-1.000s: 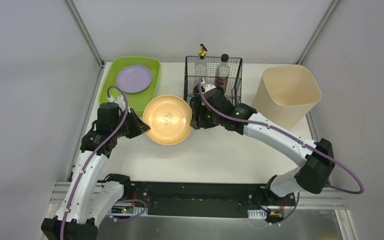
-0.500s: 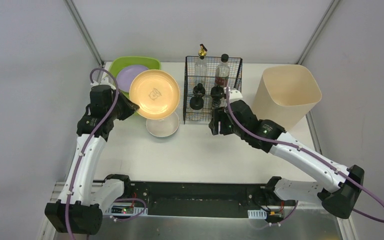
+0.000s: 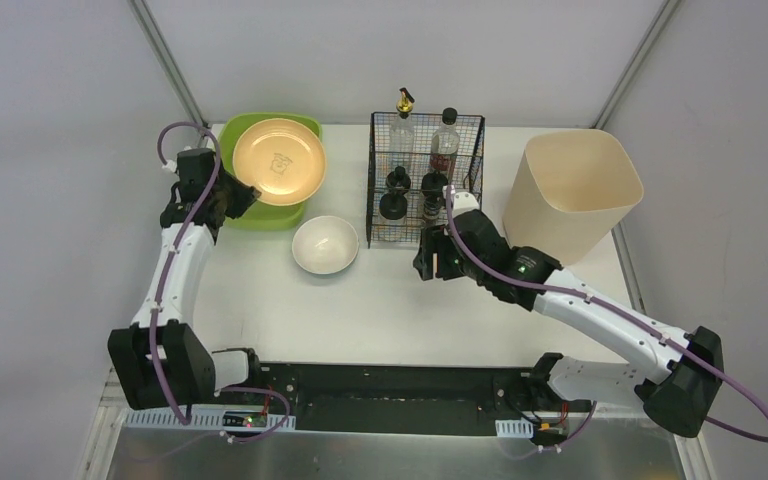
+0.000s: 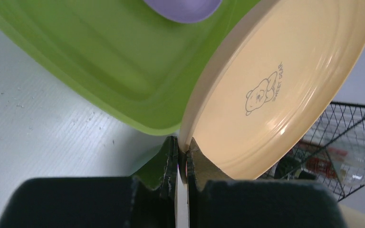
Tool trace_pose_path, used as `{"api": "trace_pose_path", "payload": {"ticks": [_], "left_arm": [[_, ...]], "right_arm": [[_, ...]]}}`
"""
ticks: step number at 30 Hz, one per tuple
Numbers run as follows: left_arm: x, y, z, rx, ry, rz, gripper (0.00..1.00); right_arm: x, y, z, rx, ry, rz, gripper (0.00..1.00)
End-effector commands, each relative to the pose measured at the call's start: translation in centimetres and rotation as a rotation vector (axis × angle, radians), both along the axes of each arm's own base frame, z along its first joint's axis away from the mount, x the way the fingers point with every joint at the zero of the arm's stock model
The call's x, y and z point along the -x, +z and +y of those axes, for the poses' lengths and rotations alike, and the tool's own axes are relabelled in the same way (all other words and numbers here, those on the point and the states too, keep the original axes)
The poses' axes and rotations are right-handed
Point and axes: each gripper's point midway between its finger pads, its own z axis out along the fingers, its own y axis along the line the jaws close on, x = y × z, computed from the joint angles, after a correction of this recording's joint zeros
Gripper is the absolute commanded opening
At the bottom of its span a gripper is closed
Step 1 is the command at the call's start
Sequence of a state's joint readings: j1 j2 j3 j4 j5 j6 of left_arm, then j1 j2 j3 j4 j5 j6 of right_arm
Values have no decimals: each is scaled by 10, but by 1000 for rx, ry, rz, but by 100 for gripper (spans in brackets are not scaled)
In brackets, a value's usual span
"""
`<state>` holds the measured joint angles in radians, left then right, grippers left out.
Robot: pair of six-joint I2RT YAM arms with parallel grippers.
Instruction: Clear the kitchen counter
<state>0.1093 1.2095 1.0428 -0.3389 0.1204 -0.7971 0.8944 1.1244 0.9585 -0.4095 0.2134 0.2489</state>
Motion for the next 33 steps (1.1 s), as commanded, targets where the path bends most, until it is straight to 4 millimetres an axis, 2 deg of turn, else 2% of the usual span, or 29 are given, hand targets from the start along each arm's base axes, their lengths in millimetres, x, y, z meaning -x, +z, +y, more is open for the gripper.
{"api": "trace_pose_path", "payload": {"ticks": [1,9,14,21,27,33], "left_arm": [[-38,27,26,50,118,-121,0],[-65,-12,68,166,266,-86,0],[-85,-25,89,176,318,-69,0],[-113,-45,100,229,341,-29,0],[-138,-71,98,290,319,22,0],[-154,-89,100,288,303,48,0]], "right_arm": [[1,14,10,-86,25,-23,66],[9,7,20,-103,74,20,66],[9,3,24,-107,82,31,66],[9,-4,30,-104,95,50,66],[10,-8,34,-94,109,56,66],[9,-12,36,-80,107,58,66]]}}
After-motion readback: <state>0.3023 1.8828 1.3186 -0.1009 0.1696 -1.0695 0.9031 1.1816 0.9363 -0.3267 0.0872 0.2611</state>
